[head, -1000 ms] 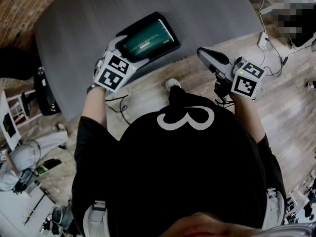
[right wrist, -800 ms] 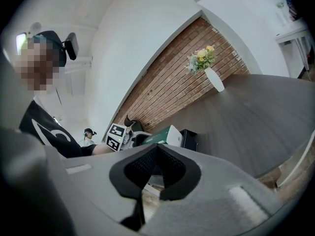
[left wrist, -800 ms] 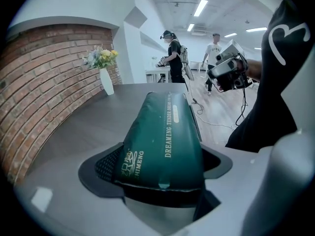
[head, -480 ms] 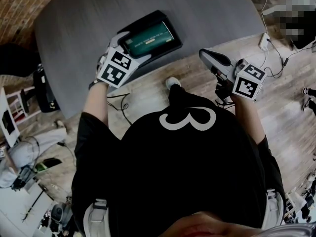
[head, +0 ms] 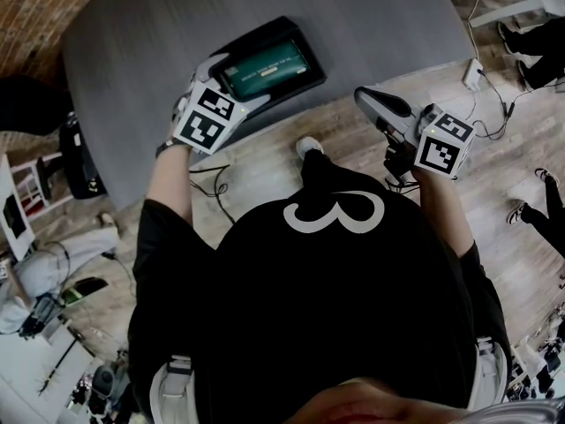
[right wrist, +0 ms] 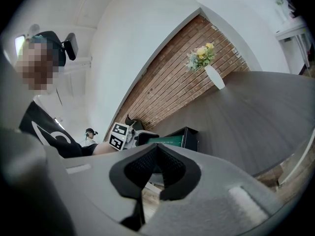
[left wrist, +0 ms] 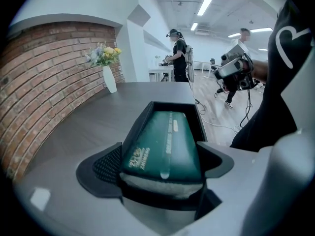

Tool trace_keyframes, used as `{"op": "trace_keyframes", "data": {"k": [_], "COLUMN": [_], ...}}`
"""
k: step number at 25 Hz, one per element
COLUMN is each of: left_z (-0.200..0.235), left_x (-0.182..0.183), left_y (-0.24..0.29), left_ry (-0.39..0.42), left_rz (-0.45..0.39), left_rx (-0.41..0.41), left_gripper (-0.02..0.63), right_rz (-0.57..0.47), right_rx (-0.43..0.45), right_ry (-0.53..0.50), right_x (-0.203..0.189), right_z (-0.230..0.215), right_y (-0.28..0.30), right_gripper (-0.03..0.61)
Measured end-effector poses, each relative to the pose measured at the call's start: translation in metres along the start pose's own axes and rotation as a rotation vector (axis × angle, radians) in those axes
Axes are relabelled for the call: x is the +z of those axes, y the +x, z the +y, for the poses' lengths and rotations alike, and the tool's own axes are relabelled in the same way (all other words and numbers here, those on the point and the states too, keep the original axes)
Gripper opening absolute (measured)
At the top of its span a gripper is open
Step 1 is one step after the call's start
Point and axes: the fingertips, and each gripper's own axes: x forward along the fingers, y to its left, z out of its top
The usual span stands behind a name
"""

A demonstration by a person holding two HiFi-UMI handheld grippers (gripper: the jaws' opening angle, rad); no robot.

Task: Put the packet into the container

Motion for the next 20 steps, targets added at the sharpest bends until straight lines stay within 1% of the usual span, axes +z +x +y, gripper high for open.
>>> {"op": "trace_keyframes", "data": {"k": [1,4,6,9,10,13,14,16,17,20], "left_z": [0.002,0.002,-0.002,-0.009,-0.013,-0.026,-0.029,-0.033,-0.035,-0.052], "left_x": [0.003,0.008,0.008,0.012,0.015,0.033,0.04,0.054,0.06,0.07], "left_y": [-0.003,-0.014,-0.021,-0.034,-0.039,-0.06,-0.068,-0.086,-0.094,-0.119], "left_ry": [-0.024,-0.11,-0.135,-0.181,-0.21,-0.334,-0.376,-0.448,-0.481,-0.556], "left_rz": [-0.012,-0.045,-0.064,-0.107,-0.13,-0.235,-0.278,-0.371,-0.417,-0.524], "left_rx": [-0.006,-0.034,-0.031,-0.019,-0.024,-0.058,-0.06,-0.044,-0.034,-0.022], "left_gripper": [0.5,0.503,0.502,0.476,0.456,0.359,0.319,0.206,0.165,0.1], "right_rz": [-0.001,0.0,-0.002,-0.023,-0.032,-0.038,-0.035,-0.029,-0.025,-0.02], "right_rx": [0.004,0.014,0.021,0.036,0.043,0.071,0.081,0.1,0.109,0.131], "right_ry": [0.003,0.004,-0.001,-0.013,-0.018,-0.042,-0.057,-0.089,-0.101,-0.13], "right_x": [0.002,0.005,0.004,0.008,0.011,0.02,0.024,0.031,0.034,0.038], "right_z": [0.001,0.002,0.004,0.011,0.015,0.029,0.034,0.045,0.05,0.07], "right_y": [0.001,0.002,0.002,0.002,0.003,0.005,0.006,0.009,0.009,0.01], "right_gripper": [0.002,0.002,0.002,0.002,0.002,0.002,0.002,0.002,0.002,0.002]}}
